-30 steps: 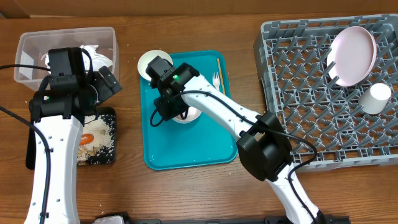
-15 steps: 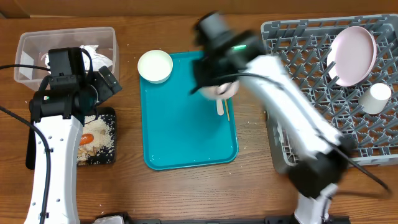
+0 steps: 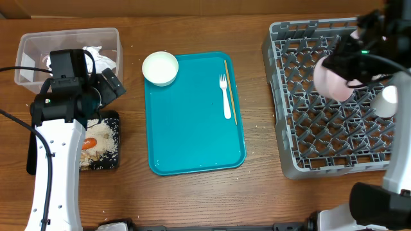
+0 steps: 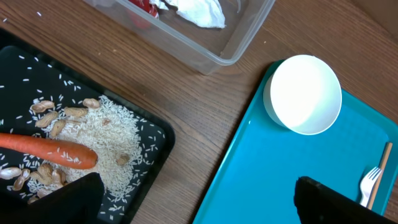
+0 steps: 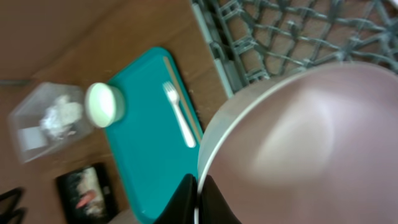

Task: Sort waste into correct bins and load items into the dishwasher rack
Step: 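Carry the pink bowl to the rack and place it inverted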

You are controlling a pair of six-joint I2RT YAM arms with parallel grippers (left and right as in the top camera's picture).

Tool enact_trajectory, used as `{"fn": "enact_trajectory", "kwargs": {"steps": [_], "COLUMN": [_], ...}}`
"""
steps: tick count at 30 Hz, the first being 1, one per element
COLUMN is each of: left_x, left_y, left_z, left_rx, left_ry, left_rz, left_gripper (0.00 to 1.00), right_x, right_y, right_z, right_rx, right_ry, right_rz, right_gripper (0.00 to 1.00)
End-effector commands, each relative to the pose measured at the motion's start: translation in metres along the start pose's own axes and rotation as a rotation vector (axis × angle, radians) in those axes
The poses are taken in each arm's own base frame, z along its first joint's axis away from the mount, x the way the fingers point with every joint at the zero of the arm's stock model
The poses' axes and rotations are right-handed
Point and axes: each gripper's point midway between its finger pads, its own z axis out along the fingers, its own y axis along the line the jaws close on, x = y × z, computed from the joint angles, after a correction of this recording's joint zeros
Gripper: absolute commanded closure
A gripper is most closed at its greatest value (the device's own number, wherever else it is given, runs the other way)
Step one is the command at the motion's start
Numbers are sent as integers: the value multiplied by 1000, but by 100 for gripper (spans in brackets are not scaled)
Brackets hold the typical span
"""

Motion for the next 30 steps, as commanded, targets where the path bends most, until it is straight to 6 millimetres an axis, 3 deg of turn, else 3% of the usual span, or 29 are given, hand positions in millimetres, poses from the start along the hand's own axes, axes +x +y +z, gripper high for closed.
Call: {"fn": "enact_trajectory", "kwargs": {"steps": [1,7,10,13,20,24,30], "left_x": [-2,-2,-2,-2,-2,-2,-2], "left_y": [-1,-1,-1,-1,-1,-1,-1], "left_z": [-1,-1,-1,-1,-1,-1,-1], "left_rx": [5,5,5,5,5,5,5], "left_ry": [-3,-3,-3,-3,-3,-3,-3], "left_rz": [-12,-12,-12,-12,-12,-12,-12], "left_gripper": [0,0,0,0,0,0,0], "right_x": [3,-10,-11,-6,1,9,12], "right_y": [12,-39,-76,-97,-105,-122,-126], "right_z": [-14,-10,2,17,32,50,54], "right_rx": [-275,-643,-710,-709,-725,-621,-595], "right_ry": [24,-82,-155,-174,-180,-140,-125], "right_rz": [-71,-59,-10,16,12,42,54], "right_gripper": [96,96,96,96,96,96,96]}}
